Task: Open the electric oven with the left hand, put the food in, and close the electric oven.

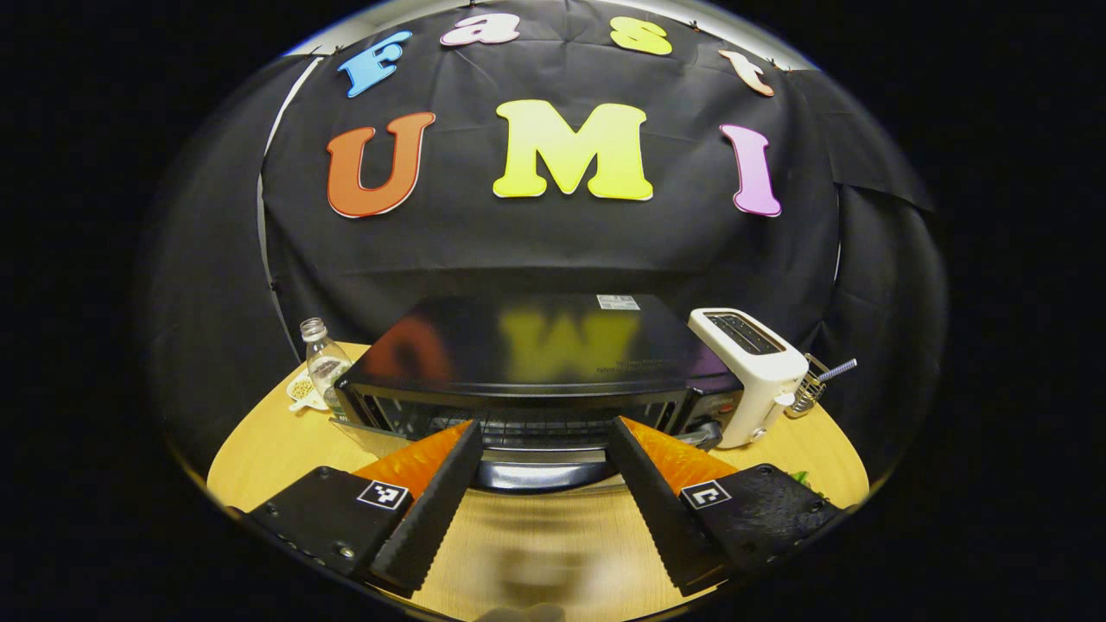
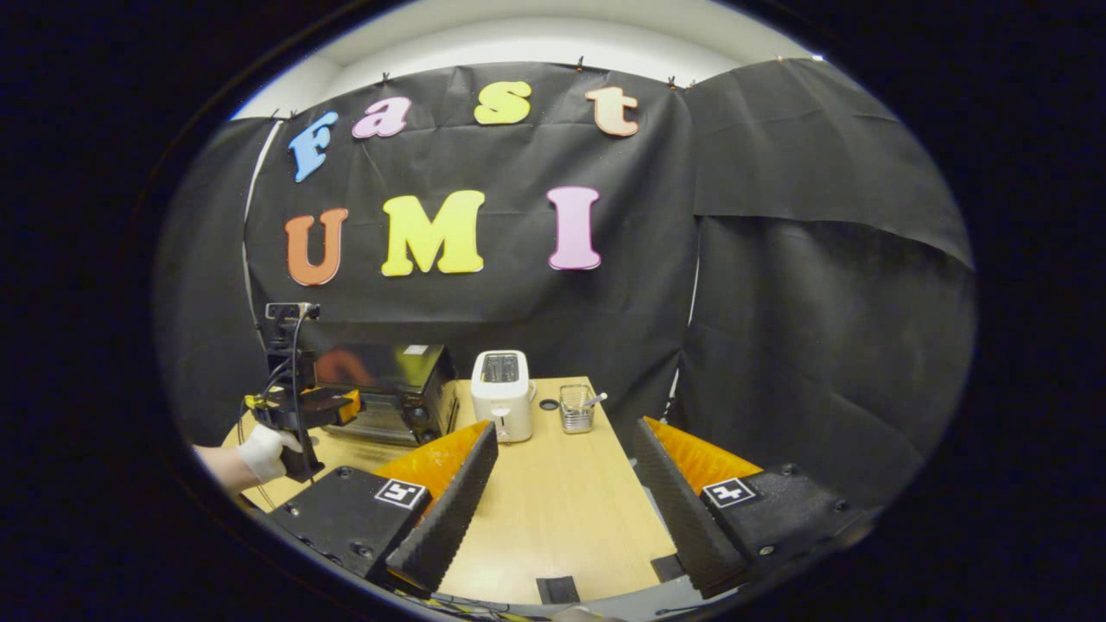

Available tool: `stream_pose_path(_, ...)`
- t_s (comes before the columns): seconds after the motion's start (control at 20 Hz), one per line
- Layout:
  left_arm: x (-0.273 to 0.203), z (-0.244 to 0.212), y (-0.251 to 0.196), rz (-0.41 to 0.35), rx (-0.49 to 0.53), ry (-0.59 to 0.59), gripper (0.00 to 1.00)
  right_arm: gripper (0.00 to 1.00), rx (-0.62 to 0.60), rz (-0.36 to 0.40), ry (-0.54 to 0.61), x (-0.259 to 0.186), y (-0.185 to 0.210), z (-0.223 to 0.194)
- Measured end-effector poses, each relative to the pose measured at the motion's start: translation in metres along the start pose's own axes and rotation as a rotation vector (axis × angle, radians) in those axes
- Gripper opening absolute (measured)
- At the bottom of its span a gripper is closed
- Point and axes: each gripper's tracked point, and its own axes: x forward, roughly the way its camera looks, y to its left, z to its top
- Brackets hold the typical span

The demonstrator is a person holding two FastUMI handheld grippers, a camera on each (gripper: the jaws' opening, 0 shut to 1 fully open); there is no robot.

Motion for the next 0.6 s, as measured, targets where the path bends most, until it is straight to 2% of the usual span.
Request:
stream_pose_path(0.1,-0.012,-0.013,0.002,0.011,0.032,0.003,0.99,1.00,0.001,0.021,0.006,0.001,0.005,-0.002)
stream_pose_path(0.4,-0.042,-0.066,0.003,-0.003,0.015,0.079,0.99,1.00,-0.005,0.070,0.038,0.001,0.018,-0.019)
stream_pose_path(0.55,-0.048,-0.097,0.001,-0.005,0.000,0.140,0.98,1.00,-0.012,0.069,0.046,-0.002,0.016,-0.025)
stream_pose_path(0.6,-0.050,-0.108,0.001,-0.006,-0.004,0.166,0.98,0.92,-0.014,0.066,0.048,-0.003,0.015,-0.027)
